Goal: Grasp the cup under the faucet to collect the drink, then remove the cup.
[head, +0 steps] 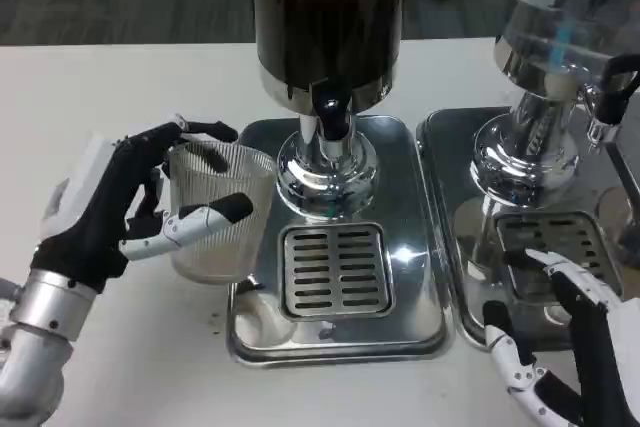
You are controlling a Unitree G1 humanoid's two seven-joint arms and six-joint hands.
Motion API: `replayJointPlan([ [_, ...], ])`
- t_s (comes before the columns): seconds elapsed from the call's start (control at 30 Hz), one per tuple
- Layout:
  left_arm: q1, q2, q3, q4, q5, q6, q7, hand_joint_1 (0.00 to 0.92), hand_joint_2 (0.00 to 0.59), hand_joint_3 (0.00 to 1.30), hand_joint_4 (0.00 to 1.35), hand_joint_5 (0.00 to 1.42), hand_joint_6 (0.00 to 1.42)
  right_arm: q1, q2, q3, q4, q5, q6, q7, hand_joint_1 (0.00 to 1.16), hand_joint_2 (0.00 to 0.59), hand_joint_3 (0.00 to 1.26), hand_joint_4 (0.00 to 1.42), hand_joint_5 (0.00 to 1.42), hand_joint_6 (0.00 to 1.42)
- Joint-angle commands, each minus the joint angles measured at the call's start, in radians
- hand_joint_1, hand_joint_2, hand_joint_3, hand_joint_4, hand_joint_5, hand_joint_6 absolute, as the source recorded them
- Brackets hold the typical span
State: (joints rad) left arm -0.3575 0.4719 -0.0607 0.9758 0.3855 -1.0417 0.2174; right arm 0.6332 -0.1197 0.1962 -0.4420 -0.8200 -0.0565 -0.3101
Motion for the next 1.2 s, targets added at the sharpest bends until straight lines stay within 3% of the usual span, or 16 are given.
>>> replayJointPlan([
  [0.03,-0.032,-0.009,-0.012,0.012,0.018,-0.022,0.021,0.451,0.070,0.60,0.75,0.98,1.39,0.003,0.009,0.008,-0.003,-0.004,0.001,-0.019,0.40,0.414,0.33,0.23,0.23,0.35],
  [1.2,-0.073,-0.043,-0.127,0.058,0.158,-0.028,0.159,0.457,0.074,0.60,0.75,0.97,1.37,0.002,0.035,0.055,-0.017,-0.030,0.003,-0.029,0.38,0.410,0.33,0.23,0.24,0.34],
])
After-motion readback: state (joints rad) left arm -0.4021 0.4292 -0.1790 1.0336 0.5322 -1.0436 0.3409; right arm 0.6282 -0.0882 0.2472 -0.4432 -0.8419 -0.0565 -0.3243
